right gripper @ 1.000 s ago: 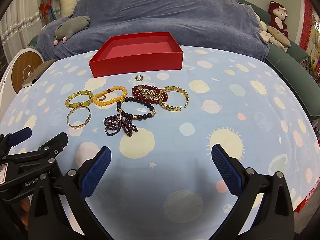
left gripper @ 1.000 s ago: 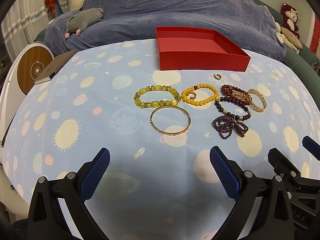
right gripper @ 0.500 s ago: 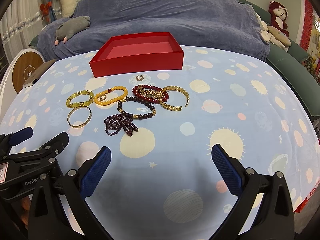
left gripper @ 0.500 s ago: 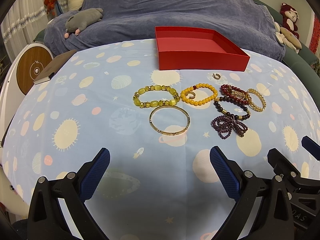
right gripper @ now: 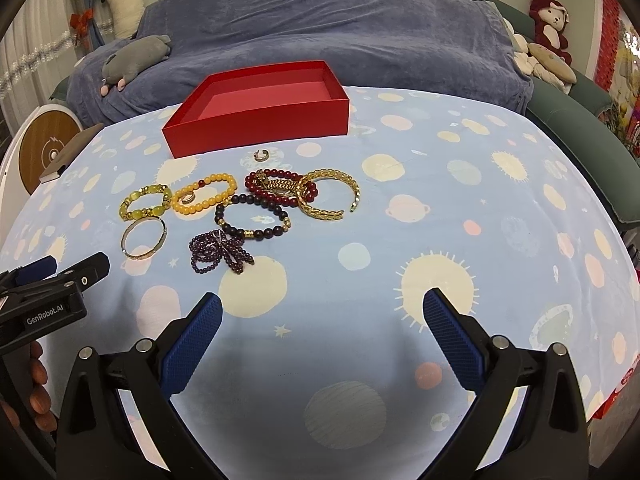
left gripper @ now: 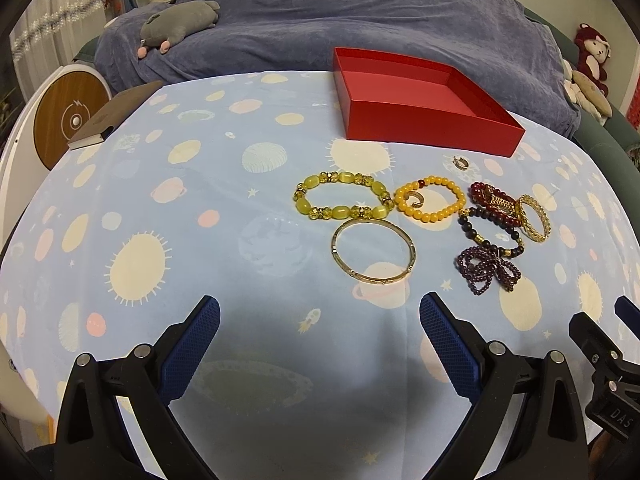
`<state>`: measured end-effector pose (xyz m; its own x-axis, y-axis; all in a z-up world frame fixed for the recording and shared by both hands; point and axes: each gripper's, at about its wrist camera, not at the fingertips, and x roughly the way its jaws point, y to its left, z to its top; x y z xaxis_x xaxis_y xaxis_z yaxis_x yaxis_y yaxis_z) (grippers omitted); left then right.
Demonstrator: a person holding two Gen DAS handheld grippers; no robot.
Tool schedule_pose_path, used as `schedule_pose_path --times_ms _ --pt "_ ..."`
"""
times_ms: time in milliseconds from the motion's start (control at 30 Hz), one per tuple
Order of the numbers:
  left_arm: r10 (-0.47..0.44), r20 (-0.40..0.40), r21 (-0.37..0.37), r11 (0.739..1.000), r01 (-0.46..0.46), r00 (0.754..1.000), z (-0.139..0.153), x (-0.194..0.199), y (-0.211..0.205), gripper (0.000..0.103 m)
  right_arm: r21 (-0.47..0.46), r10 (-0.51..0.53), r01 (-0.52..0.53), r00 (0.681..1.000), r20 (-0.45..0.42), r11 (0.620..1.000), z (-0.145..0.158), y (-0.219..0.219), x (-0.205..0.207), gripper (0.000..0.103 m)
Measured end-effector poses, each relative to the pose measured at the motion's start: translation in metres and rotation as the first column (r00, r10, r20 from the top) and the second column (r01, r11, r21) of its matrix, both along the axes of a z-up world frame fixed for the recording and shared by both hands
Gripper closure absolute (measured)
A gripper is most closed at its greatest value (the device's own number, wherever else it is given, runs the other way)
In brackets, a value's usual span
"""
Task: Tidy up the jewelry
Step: 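Grasp the thin gold bangle with the left tool while the right tool grasps the twisted gold cuff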
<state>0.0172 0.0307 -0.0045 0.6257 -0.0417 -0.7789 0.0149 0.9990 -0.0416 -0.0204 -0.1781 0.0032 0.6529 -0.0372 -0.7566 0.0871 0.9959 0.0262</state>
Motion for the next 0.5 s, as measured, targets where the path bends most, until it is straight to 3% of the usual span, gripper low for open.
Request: schedule_pose_path --times_ms 67,133,433,500 --pt "0.006 0.004 -0.018 1.000 -0.006 1.000 -0.001 0.004 0.002 0.008 0.005 -0.005 0.005 1.000 -0.004 1.000 -0.001 -0.004 0.002 0.007" --pt "-0.003 -0.041 -0.025 1.000 0.002 0.999 -0.007 0.010 -0.001 0.008 0.014 -0.010 0.010 1.000 -0.009 1.000 -0.001 -0.006 0.005 0.007" --pt "-0.039 -0.125 -0.006 0.999 0.038 0.991 -0.031 0.039 -0.024 0.008 0.033 -0.005 0.006 1.000 -0.017 0.999 -0.003 -0.012 0.013 0.007" --pt "-0.041 -0.116 0.004 0.999 0.042 0.992 -0.033 0.042 -0.025 0.020 0.035 -0.004 0.004 1.000 -0.023 0.999 -0.006 -0.012 0.015 0.007"
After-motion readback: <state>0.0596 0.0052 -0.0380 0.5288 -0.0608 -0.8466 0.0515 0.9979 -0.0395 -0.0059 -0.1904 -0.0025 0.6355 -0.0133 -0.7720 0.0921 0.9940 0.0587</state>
